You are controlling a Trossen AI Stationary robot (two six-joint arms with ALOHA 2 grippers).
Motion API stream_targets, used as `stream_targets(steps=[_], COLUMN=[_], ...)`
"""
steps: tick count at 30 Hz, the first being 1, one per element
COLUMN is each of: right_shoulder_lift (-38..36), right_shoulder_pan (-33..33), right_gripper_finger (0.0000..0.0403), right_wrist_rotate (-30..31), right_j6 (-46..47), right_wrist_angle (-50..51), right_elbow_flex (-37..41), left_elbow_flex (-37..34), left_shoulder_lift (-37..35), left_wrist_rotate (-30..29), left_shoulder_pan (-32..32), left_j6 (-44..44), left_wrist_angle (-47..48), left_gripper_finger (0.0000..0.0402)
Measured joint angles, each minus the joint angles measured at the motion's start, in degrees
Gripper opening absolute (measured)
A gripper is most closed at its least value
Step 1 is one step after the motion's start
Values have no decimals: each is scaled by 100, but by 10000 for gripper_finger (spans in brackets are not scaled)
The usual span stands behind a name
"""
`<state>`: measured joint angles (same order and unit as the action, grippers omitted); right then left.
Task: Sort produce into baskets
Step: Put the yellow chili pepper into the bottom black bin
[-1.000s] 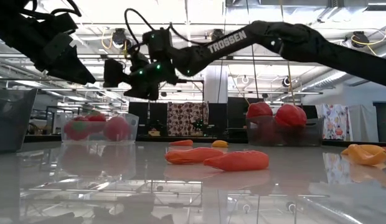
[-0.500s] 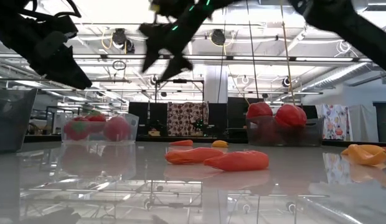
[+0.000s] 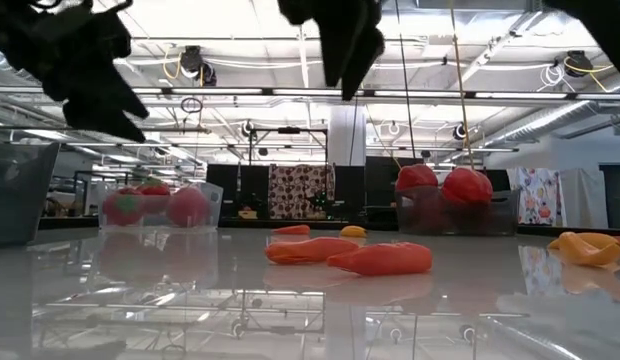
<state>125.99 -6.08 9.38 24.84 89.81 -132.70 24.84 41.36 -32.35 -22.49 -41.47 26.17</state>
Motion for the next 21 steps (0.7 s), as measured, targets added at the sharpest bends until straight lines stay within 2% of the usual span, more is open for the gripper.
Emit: stream_targets(steps=[5, 7, 12, 18, 21], right_shoulder_lift=[-32, -36, -91, -316, -530], right_shoulder_pan=[-656, -899, -1391, -1886, -2099], right_gripper_finger=[338, 338, 338, 338, 338], right_wrist_rotate=[139, 141, -569, -1032, -972], right_j6=[911, 1580, 3520, 4620, 5363], right_wrist_angle=[19, 14, 23, -6, -320], right_elbow_flex=[695, 1001, 1645, 2568, 3206], left_elbow_flex=[0, 0, -3, -4, -4], left_shoulder_lift=[85, 192, 546, 1018, 1250], left_wrist_rotate=[384, 406, 412, 413, 412], left_shoulder_pan=[-106, -221, -472, -693, -742], left_j6=[-8, -105, -468, -621, -624], left_wrist_angle=[-522, -527, -595, -994, -1242], left_gripper_finger=[343, 343, 343, 343, 343])
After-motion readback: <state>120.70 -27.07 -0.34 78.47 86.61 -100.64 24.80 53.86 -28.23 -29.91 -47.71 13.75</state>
